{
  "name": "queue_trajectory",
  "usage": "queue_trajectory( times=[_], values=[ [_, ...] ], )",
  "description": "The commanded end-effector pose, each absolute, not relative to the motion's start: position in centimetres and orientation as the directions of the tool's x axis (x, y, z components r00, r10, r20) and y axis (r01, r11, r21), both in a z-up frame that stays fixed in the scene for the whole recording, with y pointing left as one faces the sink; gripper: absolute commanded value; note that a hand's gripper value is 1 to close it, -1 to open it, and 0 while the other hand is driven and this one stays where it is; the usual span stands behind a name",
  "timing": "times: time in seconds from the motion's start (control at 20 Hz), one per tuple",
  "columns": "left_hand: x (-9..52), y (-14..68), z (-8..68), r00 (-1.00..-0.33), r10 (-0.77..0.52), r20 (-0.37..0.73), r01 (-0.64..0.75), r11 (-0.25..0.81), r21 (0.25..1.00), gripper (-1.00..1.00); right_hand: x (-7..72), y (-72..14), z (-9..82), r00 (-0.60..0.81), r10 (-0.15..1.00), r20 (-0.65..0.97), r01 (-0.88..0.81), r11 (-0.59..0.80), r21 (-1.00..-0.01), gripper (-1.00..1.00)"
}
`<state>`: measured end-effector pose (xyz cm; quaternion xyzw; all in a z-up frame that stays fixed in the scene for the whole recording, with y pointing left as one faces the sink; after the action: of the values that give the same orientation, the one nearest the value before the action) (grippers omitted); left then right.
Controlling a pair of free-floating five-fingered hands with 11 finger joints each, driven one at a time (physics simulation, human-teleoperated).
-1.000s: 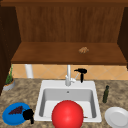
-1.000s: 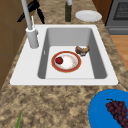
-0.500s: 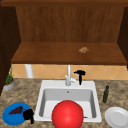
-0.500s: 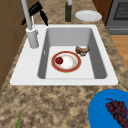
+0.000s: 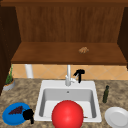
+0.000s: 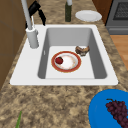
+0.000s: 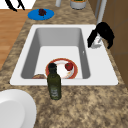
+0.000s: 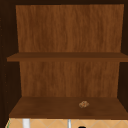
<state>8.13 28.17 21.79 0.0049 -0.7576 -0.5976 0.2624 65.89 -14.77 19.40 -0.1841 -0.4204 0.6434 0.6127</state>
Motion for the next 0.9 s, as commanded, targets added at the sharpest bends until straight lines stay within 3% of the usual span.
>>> queue_trajectory(
  times=[0.0, 0.25, 0.7, 0.85],
  values=[
    [8.1, 28.2, 21.8, -0.862, -0.321, 0.392, 0.306, 0.286, 0.908, 0.00, 66.4, -13.2, 19.4, -0.146, 0.943, 0.298, -0.724, 0.104, -0.682, 1.00],
    [8.1, 28.2, 21.8, -0.862, -0.321, 0.392, 0.306, 0.286, 0.908, 0.00, 67.1, -11.5, 19.6, -0.105, 0.954, 0.282, -0.772, 0.101, -0.628, 1.00],
    [8.1, 28.2, 21.8, -0.862, -0.321, 0.392, 0.306, 0.286, 0.908, 0.00, 67.2, -7.5, 20.9, -0.129, 0.992, -0.006, -0.663, -0.090, -0.743, 1.00],
    [8.1, 28.2, 21.8, -0.862, -0.321, 0.392, 0.306, 0.286, 0.908, 0.00, 67.2, -6.0, 20.6, -0.043, 0.996, -0.081, -0.656, -0.090, -0.749, 1.00]
  ],
)
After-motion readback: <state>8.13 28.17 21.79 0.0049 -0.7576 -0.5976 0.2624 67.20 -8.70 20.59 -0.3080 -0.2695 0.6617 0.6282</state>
